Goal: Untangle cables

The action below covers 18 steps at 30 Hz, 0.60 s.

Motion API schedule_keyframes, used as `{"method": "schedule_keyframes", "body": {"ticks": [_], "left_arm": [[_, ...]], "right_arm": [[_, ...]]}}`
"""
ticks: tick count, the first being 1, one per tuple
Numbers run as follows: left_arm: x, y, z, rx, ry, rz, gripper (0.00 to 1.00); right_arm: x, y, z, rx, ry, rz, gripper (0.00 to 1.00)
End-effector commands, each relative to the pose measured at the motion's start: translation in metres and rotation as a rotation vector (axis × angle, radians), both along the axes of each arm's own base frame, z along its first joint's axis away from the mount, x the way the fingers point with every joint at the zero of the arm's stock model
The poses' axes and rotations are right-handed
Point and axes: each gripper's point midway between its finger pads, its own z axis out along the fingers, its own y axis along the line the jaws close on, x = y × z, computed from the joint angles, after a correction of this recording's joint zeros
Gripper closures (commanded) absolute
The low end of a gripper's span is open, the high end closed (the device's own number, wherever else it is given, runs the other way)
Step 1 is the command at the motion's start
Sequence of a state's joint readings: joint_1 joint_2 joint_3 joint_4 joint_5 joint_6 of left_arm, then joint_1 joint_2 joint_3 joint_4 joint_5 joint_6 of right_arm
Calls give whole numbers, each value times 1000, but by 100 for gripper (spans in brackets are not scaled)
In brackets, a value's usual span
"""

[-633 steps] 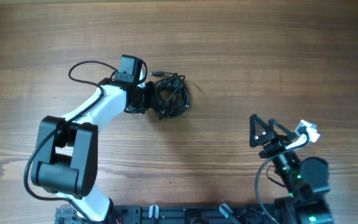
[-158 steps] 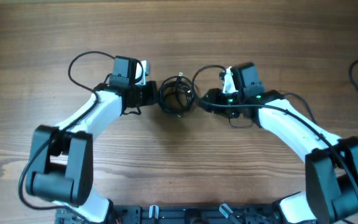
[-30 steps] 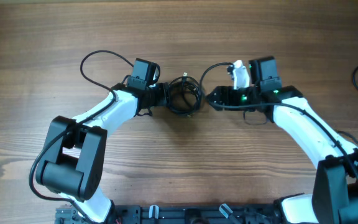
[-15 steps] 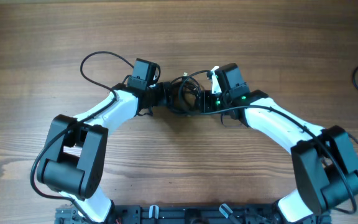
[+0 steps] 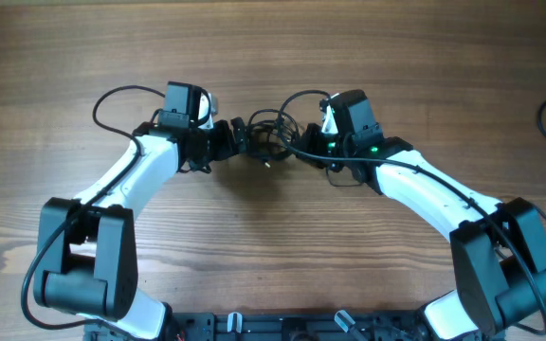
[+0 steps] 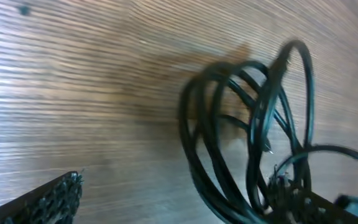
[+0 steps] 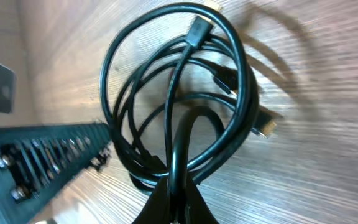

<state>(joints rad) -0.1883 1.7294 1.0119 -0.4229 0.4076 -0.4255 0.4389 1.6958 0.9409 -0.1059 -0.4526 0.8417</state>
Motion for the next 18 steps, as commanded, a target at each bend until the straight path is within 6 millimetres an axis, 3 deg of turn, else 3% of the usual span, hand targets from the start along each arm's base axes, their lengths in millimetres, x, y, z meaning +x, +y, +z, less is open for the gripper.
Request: {"method": "schedule_keyframes", "body": {"ticks": [1, 4, 7, 15, 16, 17, 18], "left_arm": [[-2, -14, 14, -88, -5, -38, 0], [-1, -23, 21, -143, -22, -64, 0], [1, -18, 16, -113, -23, -48, 20], [11, -18, -17, -111, 28, 1, 26], [11, -18, -17, -111, 26, 1, 30], [11, -18, -17, -112, 25, 1, 50], [11, -18, -17, -111, 26, 1, 59]], "right_arm": [[5, 5, 15, 56, -6, -29, 96], [6, 5, 16, 55, -11, -31, 96], [5, 6, 16, 58, -12, -23, 96], [-9, 20, 23, 117, 1, 80, 96], [-11, 22, 22, 116, 4, 85, 96], [-18, 28, 25, 133, 7, 125, 96], [-21, 32, 26, 143, 5, 147, 96]]}}
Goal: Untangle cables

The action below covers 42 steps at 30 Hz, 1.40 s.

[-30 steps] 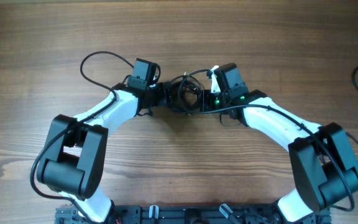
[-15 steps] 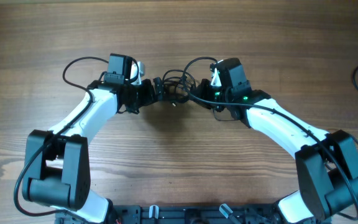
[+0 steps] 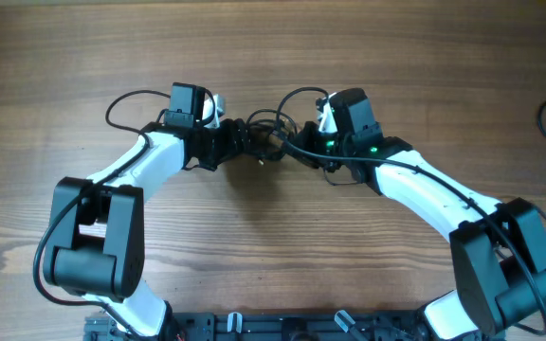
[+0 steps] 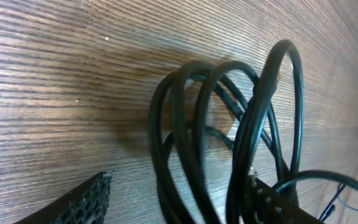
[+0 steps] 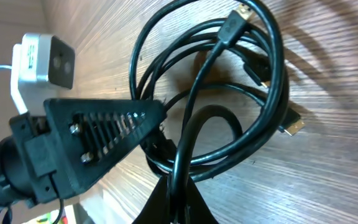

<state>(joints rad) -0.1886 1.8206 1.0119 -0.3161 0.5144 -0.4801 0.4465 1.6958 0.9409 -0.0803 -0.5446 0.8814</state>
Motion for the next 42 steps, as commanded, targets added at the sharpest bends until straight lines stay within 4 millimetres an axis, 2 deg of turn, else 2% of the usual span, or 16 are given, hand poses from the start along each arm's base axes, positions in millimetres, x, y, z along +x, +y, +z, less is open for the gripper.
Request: {"method": "schedule_keyframes", "body": {"ticks": [1, 2, 3, 5, 6, 10, 12, 16, 23, 26, 29, 33, 37, 40, 42], "left_arm": [[3, 2, -2, 10, -6, 6, 62], [4, 3, -2, 19, -8, 11, 69], [5, 7, -4, 41, -12, 21, 83], [8, 12, -7, 73, -17, 37, 96], [8, 14, -8, 87, -19, 43, 96], [10, 22, -11, 131, -20, 64, 96], [10, 22, -12, 134, -21, 65, 96], [10, 22, -12, 135, -21, 65, 96], [13, 40, -18, 237, -25, 112, 96], [13, 48, -21, 277, -22, 137, 96], [14, 63, -24, 340, -11, 197, 96], [14, 79, -26, 366, 9, 247, 96], [13, 107, -28, 372, 47, 313, 96], [10, 131, -30, 367, 81, 369, 96], [8, 139, -30, 326, 103, 391, 96]], "right_arm": [[-16, 21, 19, 71, -35, 123, 96], [-19, 24, 19, 76, -34, 136, 96], [-21, 26, 20, 81, -33, 145, 96], [-24, 30, 24, 109, -32, 169, 96], [-26, 34, 31, 142, -40, 195, 96], [-45, 59, 85, 399, -118, 405, 96], [-53, 63, 106, 486, -136, 473, 96], [-65, 66, 139, 601, -188, 580, 96], [-92, 60, 191, 725, -323, 777, 96], [-103, 55, 191, 726, -228, 823, 96], [-121, 45, 186, 715, -186, 944, 96], [-126, 42, 173, 718, -206, 965, 96], [-125, 43, 141, 726, -142, 938, 96], [-118, 47, 118, 719, -89, 887, 96], [-111, 50, 102, 705, -41, 839, 96]]}}
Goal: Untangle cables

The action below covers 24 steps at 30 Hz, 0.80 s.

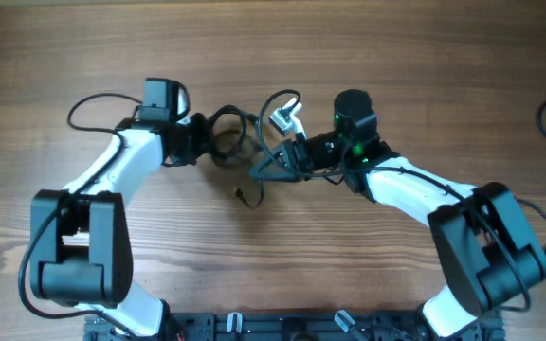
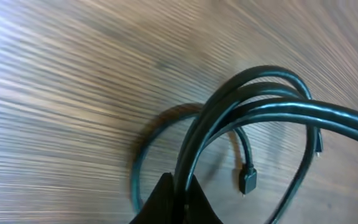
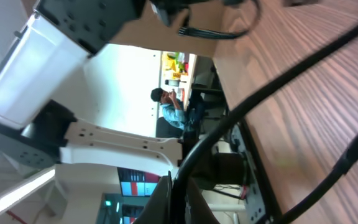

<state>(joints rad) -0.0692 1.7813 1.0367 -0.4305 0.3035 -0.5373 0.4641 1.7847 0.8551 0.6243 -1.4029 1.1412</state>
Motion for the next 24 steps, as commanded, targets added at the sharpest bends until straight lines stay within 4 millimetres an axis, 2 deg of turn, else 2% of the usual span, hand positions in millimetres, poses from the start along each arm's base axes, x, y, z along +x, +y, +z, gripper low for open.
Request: {"method": "schedule_keyframes", "body": {"ticks": [1, 5, 10, 12, 16, 19, 22, 24], "left_arm": [[-4, 62, -28, 123, 62, 147, 96], [-4, 65, -27, 102, 66, 157, 96], [-3, 53, -24, 34, 58, 123, 96], [-1, 44, -20, 2, 32, 63, 96], [1, 17, -6, -125, -40, -94, 96], [2, 3, 3, -201, -76, -158, 96], [1, -13, 17, -286, -142, -267, 96], [2, -10, 22, -296, -158, -268, 96]], "right_arm": [[-20, -3, 3, 72, -69, 148, 96], [-12, 2, -24, 41, -33, 116, 96], [5, 8, -56, -30, -14, 15, 96], [14, 8, -77, -110, -10, -63, 94], [29, -10, -142, -406, -49, -227, 91], [36, -32, -177, -614, -46, -320, 91], [38, -49, -196, -743, -23, -376, 96], [38, -57, -203, -805, 20, -417, 96]]}}
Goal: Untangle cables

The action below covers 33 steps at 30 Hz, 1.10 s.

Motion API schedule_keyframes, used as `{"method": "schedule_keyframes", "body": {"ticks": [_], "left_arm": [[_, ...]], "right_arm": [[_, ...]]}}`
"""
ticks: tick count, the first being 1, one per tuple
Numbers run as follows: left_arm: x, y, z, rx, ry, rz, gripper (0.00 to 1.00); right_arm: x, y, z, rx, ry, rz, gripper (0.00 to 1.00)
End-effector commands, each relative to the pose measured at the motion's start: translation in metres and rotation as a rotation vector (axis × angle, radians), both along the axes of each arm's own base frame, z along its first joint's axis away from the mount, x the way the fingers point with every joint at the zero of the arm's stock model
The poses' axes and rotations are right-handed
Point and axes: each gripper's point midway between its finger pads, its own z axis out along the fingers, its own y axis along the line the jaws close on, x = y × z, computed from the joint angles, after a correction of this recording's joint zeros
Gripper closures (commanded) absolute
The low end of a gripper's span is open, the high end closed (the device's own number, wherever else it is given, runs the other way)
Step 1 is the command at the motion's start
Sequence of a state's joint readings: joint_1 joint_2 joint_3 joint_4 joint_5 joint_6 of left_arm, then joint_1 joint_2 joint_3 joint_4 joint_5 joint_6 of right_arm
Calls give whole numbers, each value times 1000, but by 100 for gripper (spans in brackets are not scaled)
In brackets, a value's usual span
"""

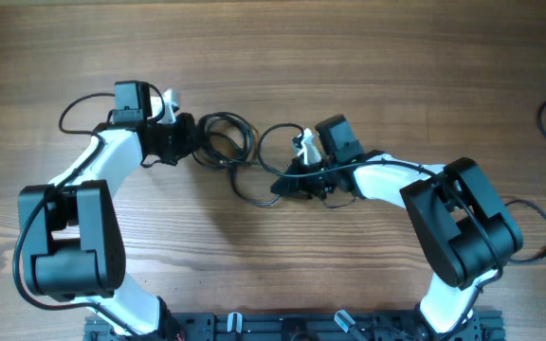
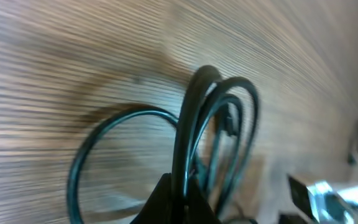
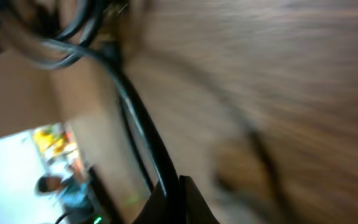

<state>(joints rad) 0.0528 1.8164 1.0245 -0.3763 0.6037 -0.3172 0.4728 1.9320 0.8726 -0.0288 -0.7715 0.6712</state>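
A bundle of black cables (image 1: pixel 226 138) lies on the wooden table between my two arms. My left gripper (image 1: pixel 190 144) is shut on the coil's left side; in the left wrist view its tips (image 2: pixel 180 190) pinch a couple of upright loops (image 2: pixel 194 118). My right gripper (image 1: pixel 285 186) is shut on one strand (image 1: pixel 254 197) that curves out from the coil toward the front. In the blurred right wrist view that strand (image 3: pixel 135 112) runs up from the closed gripper (image 3: pixel 174 196).
Another black cable lies at the table's right edge. The arms' own thin leads loop beside the left wrist (image 1: pixel 74 112). The mounting rail (image 1: pixel 282 328) runs along the front edge.
My left gripper has moved a little left with the coil. My right gripper has turned and dropped toward the front with its strand, so a longer loop is drawn out.
First my right gripper held the tight bundle while the left stood open beside it. Then the open left jaws were around the loops. Later the left was shut on them and the grippers were apart. Now they are farther apart, the bundle looser.
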Motion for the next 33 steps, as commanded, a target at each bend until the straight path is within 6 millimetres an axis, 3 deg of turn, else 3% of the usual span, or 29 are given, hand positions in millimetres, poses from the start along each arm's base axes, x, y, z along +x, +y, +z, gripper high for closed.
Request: {"method": "schedule_keyframes", "body": {"ticks": [1, 4, 6, 9, 10, 12, 15, 19, 22, 27, 29, 31, 33], "left_arm": [[-3, -4, 14, -97, -57, -73, 96], [-3, 27, 13, -102, -28, 15, 96], [-4, 37, 18, -151, -27, 42, 93], [-11, 18, 49, -324, -176, -127, 81], [-14, 11, 59, -375, -222, -179, 71], [-15, 8, 62, -390, -236, -196, 61], [-12, 20, 43, -283, -176, -139, 48], [-9, 62, 0, -43, 55, 147, 43], [-11, 78, -13, 39, 115, 236, 43], [-8, 55, -15, 56, 100, 174, 41], [-8, 44, -24, 101, 126, 183, 34], [-8, 36, -34, 158, 153, 205, 31], [-7, 15, -38, 162, 140, 150, 31]], "right_arm": [[11, -22, -27, -176, -19, -95, 96], [14, -38, -32, -225, 31, -145, 95], [16, -47, -32, -248, 62, -164, 93], [18, -56, -31, -265, 68, -152, 89], [18, -58, -31, -267, 66, -151, 88], [19, -58, -31, -266, 50, -136, 88], [19, -57, -31, -265, 46, -135, 90], [20, -54, -28, -243, 43, -128, 90], [19, -54, -20, -212, 40, -110, 96], [27, -82, 19, -210, -13, -148, 95], [28, -85, 33, -206, -48, -147, 95], [28, -85, 39, -202, -64, -148, 95], [27, -86, 37, -214, -60, -150, 95]]}}
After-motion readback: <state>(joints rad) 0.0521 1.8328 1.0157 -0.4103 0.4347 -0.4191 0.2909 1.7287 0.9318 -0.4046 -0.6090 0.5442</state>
